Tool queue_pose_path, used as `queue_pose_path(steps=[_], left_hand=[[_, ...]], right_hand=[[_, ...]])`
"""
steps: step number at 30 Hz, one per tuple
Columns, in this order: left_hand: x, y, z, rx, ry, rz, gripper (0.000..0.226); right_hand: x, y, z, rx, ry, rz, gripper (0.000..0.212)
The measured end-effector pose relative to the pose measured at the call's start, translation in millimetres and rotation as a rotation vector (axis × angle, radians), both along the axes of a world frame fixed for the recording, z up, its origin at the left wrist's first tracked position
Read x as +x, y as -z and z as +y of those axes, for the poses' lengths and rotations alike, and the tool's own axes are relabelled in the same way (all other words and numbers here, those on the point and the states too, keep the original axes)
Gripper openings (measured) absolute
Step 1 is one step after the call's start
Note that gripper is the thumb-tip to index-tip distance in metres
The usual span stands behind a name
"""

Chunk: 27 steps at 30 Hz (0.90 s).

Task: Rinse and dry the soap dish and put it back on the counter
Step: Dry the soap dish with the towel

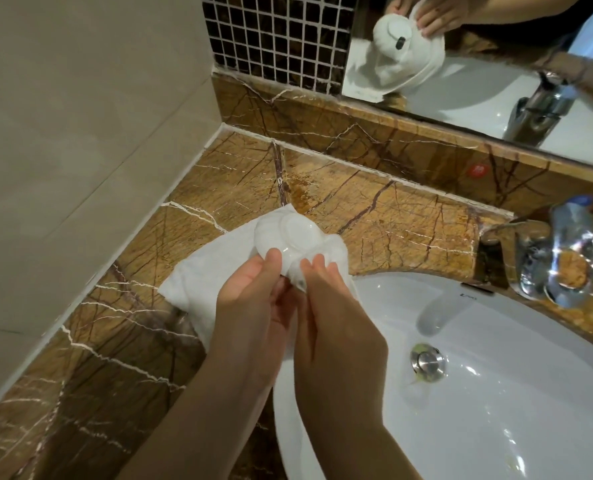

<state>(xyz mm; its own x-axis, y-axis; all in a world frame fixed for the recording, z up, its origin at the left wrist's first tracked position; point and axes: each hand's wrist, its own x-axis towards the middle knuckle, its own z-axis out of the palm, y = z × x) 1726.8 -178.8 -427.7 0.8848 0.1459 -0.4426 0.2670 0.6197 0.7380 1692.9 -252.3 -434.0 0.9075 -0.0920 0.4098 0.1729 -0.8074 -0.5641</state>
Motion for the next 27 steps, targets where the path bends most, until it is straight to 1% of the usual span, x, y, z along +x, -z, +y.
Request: queue_pose_path(steps=[1,2,3,4,5,6,7,8,9,10,11,12,13,15,17,19,21,23,25,27], left_hand=[[0.6,-0.6,2.2,0.037,0.01,-0.017,0.032],[1.1,-0.4,5.4,0.064,0.016,-0.047,0.036],[1.4,-0.2,8.9,0.084,0.018,-0.088,0.037],[1.8,0.1,13.3,0.11,0.016,-0.134,0.031],[2.1,-0.1,17.7,0.15,0.011,-0.172,0.023],[2.1,-1.5,21.5,0.204,0.003,-0.2,0.017],[2.1,-2.2,25.3,0.254,-0.008,-0.219,0.016],[1.4,-4.1,28.2,0.291,-0.015,-0.235,0.016],[0.2,-6.4,30.4,0.316,-0.023,-0.246,0.016],[-1.4,-9.2,32.4,0.336,-0.028,-0.254,0.017],[-2.9,-12.2,33.4,0.359,-0.031,-0.26,0.019],[-4.2,-14.8,34.0,0.388,-0.032,-0.268,0.019],[-5.9,-16.9,34.5,0.429,-0.026,-0.28,0.019],[-9.9,-19.6,34.9,0.559,-0.007,-0.311,0.016],[-13.9,-23.3,35.8,0.681,-0.016,-0.342,0.015],[-15.7,-28.7,39.5,0.812,-0.046,-0.408,0.021],[-15.2,-33.3,46.8,1.025,-0.064,-0.488,0.021],[-14.3,-37.1,55.7,1.201,-0.073,-0.545,0.014],[-15.5,-40.0,63.6,1.341,-0.064,-0.598,0.012],[-18.6,-41.1,70.1,1.478,-0.012,-0.623,0.015]], right_hand=[[-1.4,1.3,0.2,-0.015,-0.029,-0.006,0.032],[-2.7,2.1,-0.6,0.023,-0.058,0.004,0.027],[-3.0,1.5,-3.3,0.147,-0.073,0.041,0.02],[-0.8,1.4,-8.6,0.337,-0.076,0.101,0.016],[2.9,4.4,-17.2,0.545,-0.017,0.134,0.019],[7.3,8.5,-28.9,0.71,0.073,0.133,0.025],[11.9,14.3,-42.5,0.832,0.163,0.138,0.028],[16.5,20.2,-55.5,0.926,0.229,0.185,0.025],[19.7,27.6,-65.0,1.014,0.25,0.307,0.016],[21.1,34.6,-70.2,1.089,0.24,0.468,0.019],[20.2,43.3,-72.7,1.108,0.217,0.61,0.035],[19.0,50.9,-72.9,1.083,0.198,0.683,0.05],[18.4,54.7,-71.5,1.035,0.192,0.702,0.06],[19.9,53.7,-63.6,0.953,0.175,0.672,0.07],[24.1,50.6,-54.2,0.976,0.149,0.644,0.07],[30.4,42.7,-38.8,1.031,0.064,0.635,0.065],[39.5,33.5,-18.5,1.112,-0.051,0.63,0.063],[51.9,30.4,2.4,1.169,-0.109,0.631,0.065],[62.8,32.0,21.0,1.137,-0.11,0.646,0.065],[67.7,37.0,32.7,1.026,-0.092,0.661,0.061]])
